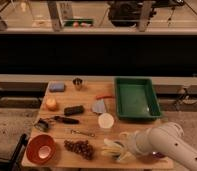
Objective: Place banana in plastic cup
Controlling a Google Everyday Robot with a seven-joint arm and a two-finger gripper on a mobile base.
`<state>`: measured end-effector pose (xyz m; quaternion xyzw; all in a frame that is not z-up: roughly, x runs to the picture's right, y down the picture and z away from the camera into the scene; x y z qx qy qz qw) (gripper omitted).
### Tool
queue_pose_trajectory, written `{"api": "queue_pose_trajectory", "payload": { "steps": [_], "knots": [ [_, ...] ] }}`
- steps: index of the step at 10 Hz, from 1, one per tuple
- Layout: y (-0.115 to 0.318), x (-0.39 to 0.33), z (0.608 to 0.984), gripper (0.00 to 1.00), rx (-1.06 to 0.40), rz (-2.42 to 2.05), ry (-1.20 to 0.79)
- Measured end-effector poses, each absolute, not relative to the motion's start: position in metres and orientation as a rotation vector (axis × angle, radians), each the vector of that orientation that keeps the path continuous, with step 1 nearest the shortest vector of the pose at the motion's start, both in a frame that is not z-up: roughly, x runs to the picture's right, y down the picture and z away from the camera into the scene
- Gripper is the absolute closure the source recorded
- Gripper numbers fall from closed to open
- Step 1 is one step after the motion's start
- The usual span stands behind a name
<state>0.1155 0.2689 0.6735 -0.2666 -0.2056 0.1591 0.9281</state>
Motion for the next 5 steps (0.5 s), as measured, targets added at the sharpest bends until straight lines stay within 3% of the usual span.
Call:
{"api": "queue_pose_trajectory", "payload": {
  "steps": [5],
  "knots": [
    [0.242, 0.114, 0.648, 0.2, -0.461, 0.318, -0.426]
  ]
}}
